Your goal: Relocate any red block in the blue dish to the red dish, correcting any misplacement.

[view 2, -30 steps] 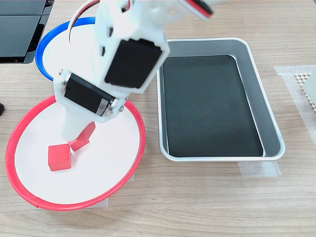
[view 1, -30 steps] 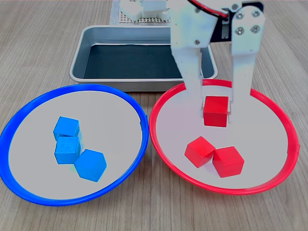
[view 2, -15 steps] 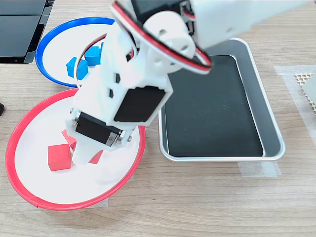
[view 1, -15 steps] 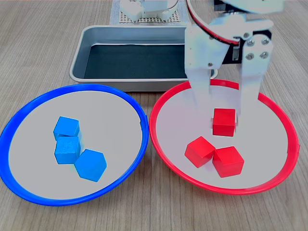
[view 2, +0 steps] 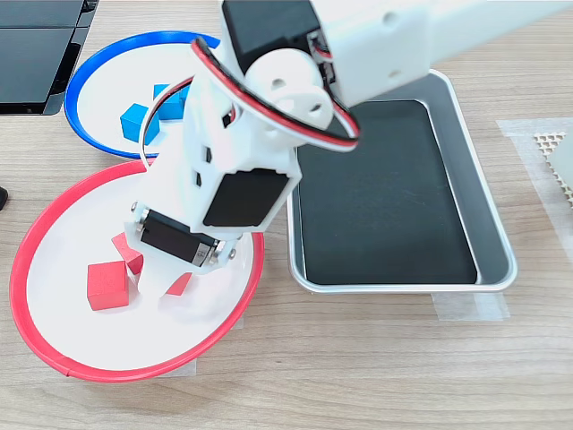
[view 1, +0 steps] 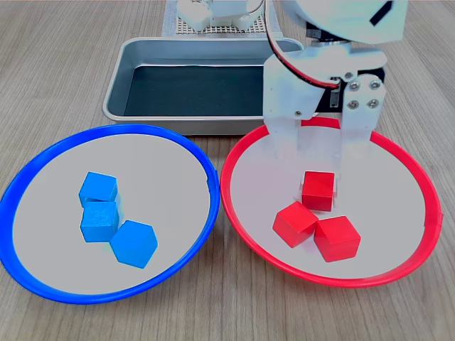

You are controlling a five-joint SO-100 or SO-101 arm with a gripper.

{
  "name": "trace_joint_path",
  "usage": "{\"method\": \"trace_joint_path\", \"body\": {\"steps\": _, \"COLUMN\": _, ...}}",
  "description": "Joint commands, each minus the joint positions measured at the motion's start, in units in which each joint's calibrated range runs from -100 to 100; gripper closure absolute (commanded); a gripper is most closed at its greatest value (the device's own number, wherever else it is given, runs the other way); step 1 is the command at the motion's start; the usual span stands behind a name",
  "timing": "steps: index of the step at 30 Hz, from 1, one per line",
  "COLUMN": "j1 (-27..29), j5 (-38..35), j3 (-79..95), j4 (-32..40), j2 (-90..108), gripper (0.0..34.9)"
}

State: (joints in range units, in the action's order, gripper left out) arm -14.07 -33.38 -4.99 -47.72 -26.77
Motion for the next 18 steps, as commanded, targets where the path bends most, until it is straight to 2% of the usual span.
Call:
{"method": "trace_joint_path", "body": {"steps": 1, "j1": 0.6, "j5": 0.1, "j3": -1.2, "j4": 0.7, "j2": 0.3, "gripper": 30.3}}
{"method": "trace_joint_path", "body": {"steps": 4, "j1": 0.8, "j5": 0.0, "j3": -1.7, "j4": 0.9, "j2": 0.0, "gripper": 26.4}}
{"method": "trace_joint_path", "body": {"steps": 7, "j1": 0.8, "j5": 0.3, "j3": -2.2, "j4": 1.0, "j2": -0.1, "gripper": 24.3}}
{"method": "trace_joint_path", "body": {"steps": 18, "j1": 1.5, "j5": 0.2, "j3": -2.0, "j4": 1.0, "j2": 2.8, "gripper": 23.1}}
